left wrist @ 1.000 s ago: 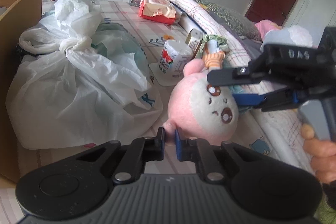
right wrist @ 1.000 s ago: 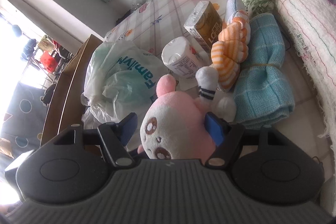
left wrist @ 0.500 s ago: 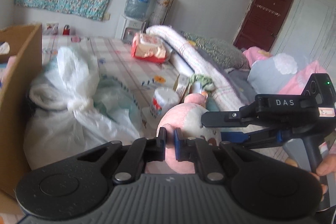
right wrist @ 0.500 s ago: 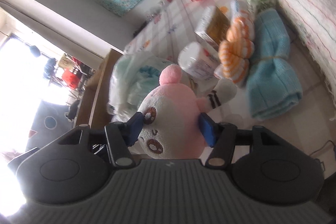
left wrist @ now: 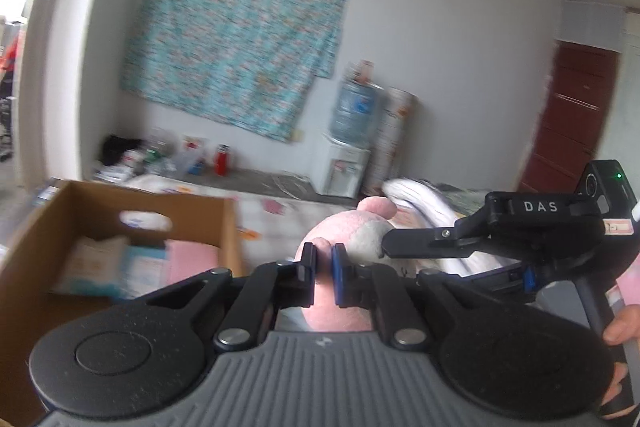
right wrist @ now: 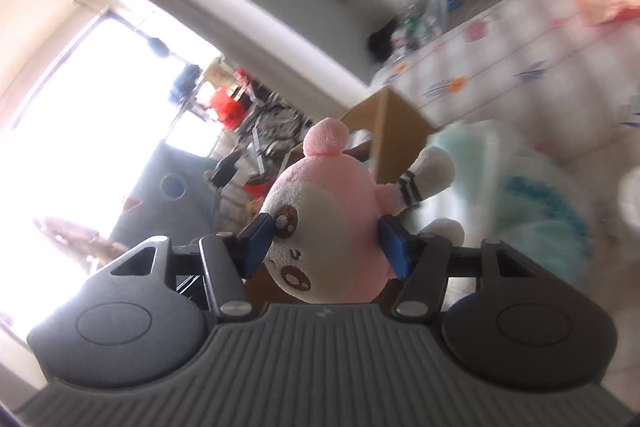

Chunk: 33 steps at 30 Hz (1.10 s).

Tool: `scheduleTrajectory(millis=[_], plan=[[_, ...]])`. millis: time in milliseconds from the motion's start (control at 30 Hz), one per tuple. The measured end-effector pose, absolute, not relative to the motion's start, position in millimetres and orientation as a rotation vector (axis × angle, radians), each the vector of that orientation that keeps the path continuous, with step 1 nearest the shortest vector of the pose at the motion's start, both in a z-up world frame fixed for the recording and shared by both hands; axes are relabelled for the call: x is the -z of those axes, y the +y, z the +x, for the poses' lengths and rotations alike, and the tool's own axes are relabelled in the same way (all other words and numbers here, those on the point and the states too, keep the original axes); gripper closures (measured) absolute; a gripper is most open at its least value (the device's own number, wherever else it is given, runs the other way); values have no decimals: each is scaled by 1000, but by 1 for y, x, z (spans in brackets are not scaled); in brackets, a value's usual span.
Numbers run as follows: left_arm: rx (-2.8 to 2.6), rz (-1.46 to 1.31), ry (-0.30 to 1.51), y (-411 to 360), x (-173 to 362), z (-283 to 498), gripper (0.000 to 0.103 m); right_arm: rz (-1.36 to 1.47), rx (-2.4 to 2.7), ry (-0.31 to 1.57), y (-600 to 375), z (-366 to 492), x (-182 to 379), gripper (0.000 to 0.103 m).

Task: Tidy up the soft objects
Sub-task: 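Carry the plush toy with the left gripper over the cardboard box, then open the left gripper to drop the plush toy into the box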

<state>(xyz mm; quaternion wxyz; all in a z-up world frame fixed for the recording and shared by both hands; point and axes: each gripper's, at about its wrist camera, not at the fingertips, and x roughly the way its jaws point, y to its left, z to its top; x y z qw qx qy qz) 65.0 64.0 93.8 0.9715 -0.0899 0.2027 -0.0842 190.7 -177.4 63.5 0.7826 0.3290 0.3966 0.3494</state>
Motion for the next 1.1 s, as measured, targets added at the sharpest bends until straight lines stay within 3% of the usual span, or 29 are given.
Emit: scheduleTrajectory(millis=[267, 500, 900, 1100], plan=[[-138, -166, 458, 160, -109, 84, 94, 672, -925, 1056, -25, 244, -63, 45], [-266, -199, 601, 229, -90, 125, 94, 676, -917, 1260, 64, 278, -28, 45], [-282, -171, 769, 266, -43, 157, 98, 631, -802, 1462, 132, 303, 43, 42], [-291, -195, 765, 276, -44, 149, 94, 645, -797, 1452, 128, 302, 46, 42]])
